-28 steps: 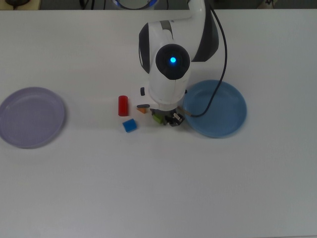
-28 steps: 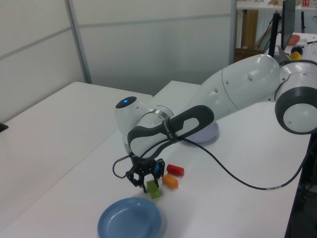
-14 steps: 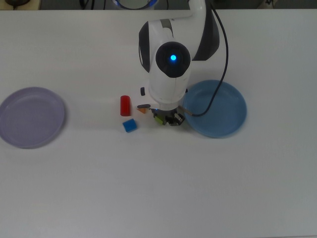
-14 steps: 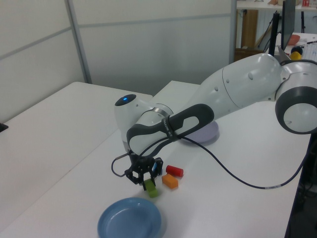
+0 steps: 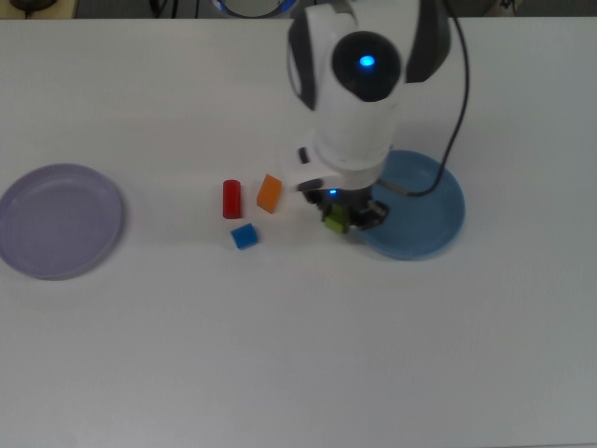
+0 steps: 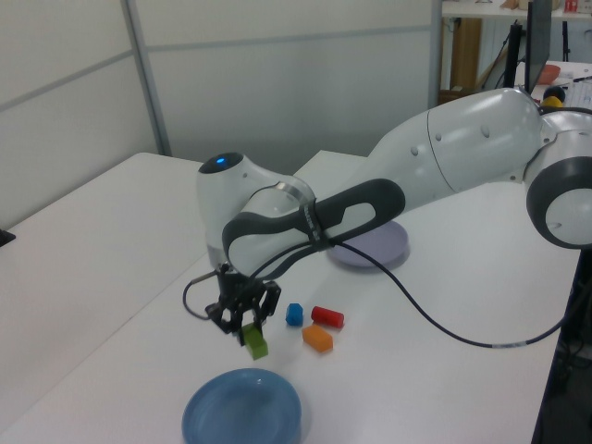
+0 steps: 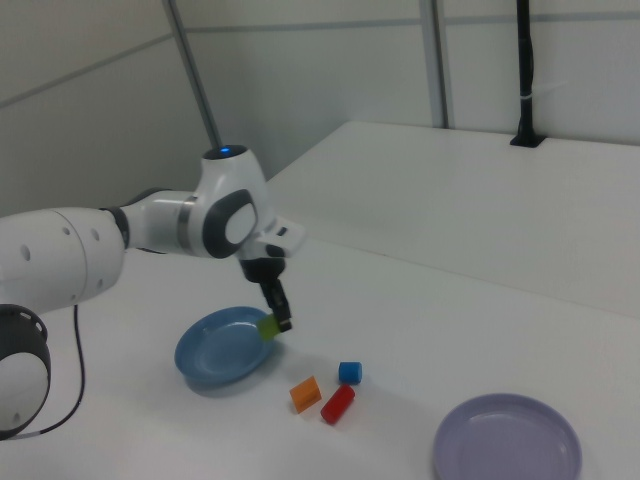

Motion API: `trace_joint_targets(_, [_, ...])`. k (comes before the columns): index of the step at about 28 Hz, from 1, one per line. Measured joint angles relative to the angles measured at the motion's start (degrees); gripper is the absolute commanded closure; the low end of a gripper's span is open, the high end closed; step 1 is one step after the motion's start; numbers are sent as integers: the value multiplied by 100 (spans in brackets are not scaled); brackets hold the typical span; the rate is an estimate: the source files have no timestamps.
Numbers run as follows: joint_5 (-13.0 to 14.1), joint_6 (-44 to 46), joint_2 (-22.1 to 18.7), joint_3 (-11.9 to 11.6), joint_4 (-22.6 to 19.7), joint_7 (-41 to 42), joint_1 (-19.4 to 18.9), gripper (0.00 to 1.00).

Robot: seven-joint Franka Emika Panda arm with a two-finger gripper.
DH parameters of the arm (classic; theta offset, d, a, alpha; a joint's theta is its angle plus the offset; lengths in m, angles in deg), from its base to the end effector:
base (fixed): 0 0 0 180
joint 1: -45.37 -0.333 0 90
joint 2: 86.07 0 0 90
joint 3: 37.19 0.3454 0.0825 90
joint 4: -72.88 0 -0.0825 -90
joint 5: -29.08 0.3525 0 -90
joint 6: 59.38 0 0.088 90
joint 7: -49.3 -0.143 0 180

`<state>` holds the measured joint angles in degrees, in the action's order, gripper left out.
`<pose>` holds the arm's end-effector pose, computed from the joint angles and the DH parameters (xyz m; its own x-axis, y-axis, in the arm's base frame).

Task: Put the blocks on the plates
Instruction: 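Carry the green block onto the light blue plate and release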

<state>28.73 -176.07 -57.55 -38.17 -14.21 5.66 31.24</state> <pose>0.6635 0.1563 0.3779 0.8639 -0.5031 0.0231 -0.5032 -0.8642 -0.0031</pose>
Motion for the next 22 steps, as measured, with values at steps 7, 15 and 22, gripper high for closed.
trace_joint_targets(7, [-45, 0, 19, 144, -13, 53, -405, 100])
trace_joint_targets(15, [-401, -179, 174, 163, -24, 365, -727, 65])
trace_joint_targets(22, [-540, -536, 233, 162, -24, 422, -778, 0])
